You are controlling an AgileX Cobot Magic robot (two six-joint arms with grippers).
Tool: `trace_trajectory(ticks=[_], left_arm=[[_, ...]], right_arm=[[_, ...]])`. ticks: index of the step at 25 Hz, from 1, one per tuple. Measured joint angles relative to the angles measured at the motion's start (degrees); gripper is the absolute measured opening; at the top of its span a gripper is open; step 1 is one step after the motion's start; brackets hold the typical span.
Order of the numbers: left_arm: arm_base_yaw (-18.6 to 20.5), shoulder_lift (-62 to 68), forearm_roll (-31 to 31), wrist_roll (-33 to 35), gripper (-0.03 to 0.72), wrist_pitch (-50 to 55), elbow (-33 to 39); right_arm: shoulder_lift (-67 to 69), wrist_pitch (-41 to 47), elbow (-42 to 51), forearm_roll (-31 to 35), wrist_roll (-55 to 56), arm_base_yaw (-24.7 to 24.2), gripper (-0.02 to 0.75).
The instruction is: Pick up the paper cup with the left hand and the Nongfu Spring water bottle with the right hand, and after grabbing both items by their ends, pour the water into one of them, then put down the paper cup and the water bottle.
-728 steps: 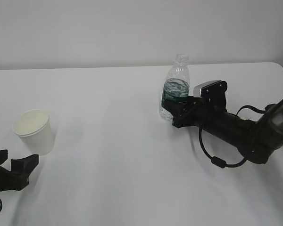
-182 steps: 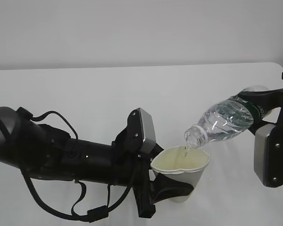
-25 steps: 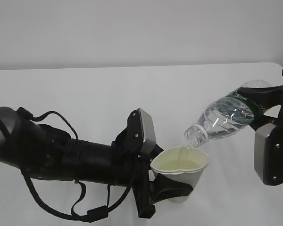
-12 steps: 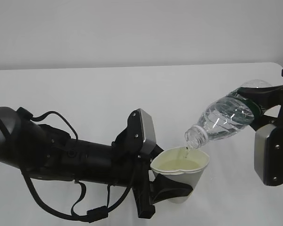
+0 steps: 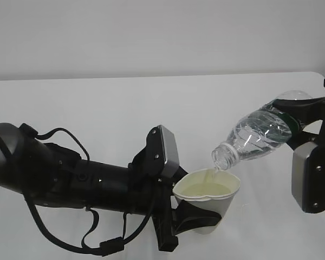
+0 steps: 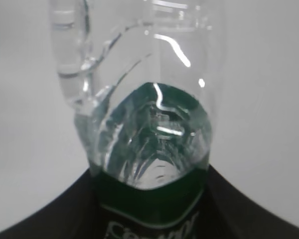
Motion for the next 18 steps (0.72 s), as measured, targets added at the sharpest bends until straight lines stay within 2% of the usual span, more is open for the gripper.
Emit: trace_trajectory(ticks=[9, 18], left_arm=[[0.00, 0.02, 0.00, 0.00, 0.382, 0.00, 0.00], [0.00, 0.02, -0.61, 0.36, 0.382, 0.13, 0.00]], right_arm=[[0.00, -0.18, 0.00, 3.23, 0.00, 0.00, 0.352], [0.00, -0.90, 0.00, 3.57, 2.22, 0.00, 0.352]])
